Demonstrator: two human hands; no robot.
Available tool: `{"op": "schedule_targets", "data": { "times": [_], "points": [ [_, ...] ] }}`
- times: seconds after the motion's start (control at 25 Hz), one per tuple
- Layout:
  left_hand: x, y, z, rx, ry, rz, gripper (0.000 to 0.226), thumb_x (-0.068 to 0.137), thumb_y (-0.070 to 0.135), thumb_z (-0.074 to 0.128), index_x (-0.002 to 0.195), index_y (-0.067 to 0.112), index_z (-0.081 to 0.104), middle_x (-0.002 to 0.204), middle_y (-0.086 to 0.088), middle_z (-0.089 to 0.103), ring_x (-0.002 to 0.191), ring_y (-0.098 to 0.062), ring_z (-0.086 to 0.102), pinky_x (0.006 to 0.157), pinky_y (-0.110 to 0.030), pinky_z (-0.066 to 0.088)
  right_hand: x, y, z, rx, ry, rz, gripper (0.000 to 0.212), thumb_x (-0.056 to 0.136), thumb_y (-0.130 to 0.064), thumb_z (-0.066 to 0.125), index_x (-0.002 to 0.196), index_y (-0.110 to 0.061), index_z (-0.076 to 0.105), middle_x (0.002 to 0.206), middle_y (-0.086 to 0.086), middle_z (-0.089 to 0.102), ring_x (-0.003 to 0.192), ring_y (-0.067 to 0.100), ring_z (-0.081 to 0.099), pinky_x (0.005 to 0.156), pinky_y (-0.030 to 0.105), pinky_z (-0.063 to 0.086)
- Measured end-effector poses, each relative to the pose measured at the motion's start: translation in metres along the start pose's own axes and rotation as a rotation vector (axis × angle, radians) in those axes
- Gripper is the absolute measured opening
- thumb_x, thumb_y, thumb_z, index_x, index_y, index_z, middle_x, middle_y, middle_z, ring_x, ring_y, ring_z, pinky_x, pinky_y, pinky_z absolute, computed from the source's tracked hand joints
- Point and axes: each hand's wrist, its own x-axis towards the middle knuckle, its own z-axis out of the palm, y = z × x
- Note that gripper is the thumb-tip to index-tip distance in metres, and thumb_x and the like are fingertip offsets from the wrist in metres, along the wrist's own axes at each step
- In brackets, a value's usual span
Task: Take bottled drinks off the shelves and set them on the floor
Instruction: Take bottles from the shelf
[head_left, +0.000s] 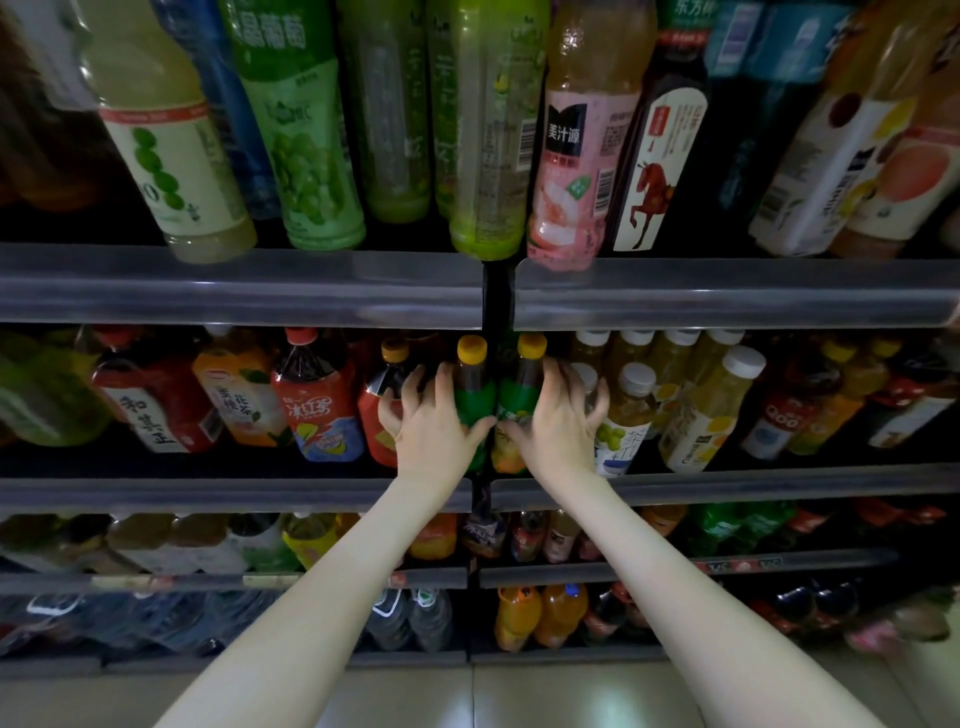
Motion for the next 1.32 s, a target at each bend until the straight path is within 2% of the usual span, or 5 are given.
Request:
{"op": "schedule_targets", "data": {
  "times": [0.4,0.64,0.8,1.0,1.32],
  "points": [
    [0.009,0.000,0.010,0.184,-0.140,-0.001,0.099,0.082,0.052,0.062,0.149,0.003,0.007,0.144,-0.012,0.038,0.141,-0.025,0.018,0.111,-0.049,-0.003,0.013,0.015,-0.013,-0.121,-0.209,-0.044,0.098,0.077,-0.046,0.071,0.150,-0.009,0.017,0.145,0.011,0.041,0.141,0.027,0.024,0.111,0.047,-0.010],
    [-0.003,0.001,0.027,0.090,0.025,0.054,0.108,0.067,0.038,0.079,0.148,0.004,0.016,0.143,-0.021,0.041,0.137,-0.033,0.027,0.109,-0.059,0.013,0.002,0.033,-0.008,-0.151,-0.146,-0.124,0.107,0.059,-0.035,0.087,0.143,-0.008,0.029,0.136,0.019,0.050,0.128,0.033,0.039,0.108,0.054,0.021],
    [-0.029,0.015,0.039,-0.037,0.144,0.205,0.089,0.080,0.039,0.055,0.150,0.014,0.006,0.154,-0.020,0.016,0.142,-0.036,0.012,0.112,-0.054,0.000,0.003,0.047,-0.020,-0.084,-0.183,-0.119,0.077,0.077,-0.025,0.075,0.143,-0.007,0.038,0.138,0.022,0.044,0.127,0.040,0.038,0.102,0.056,0.040],
    [-0.052,0.028,0.057,-0.163,-0.004,0.514,0.101,0.075,0.017,0.073,0.149,0.012,0.005,0.152,-0.017,0.016,0.141,-0.031,0.018,0.114,-0.052,0.018,0.006,0.054,-0.043,0.209,-0.290,-0.075,0.048,0.093,-0.015,0.058,0.139,-0.008,0.046,0.134,0.020,0.042,0.123,0.034,0.043,0.104,0.045,0.040],
    [-0.039,0.060,0.063,-0.520,-0.405,0.290,0.094,0.078,0.020,0.076,0.148,0.009,0.014,0.148,-0.005,0.029,0.137,-0.020,0.030,0.106,-0.016,0.022,-0.037,0.074,-0.069,0.512,-0.261,-0.074,0.037,0.091,-0.010,0.059,0.128,-0.006,0.053,0.130,0.009,0.049,0.123,0.014,0.043,0.107,0.017,0.031]
  ]
}}
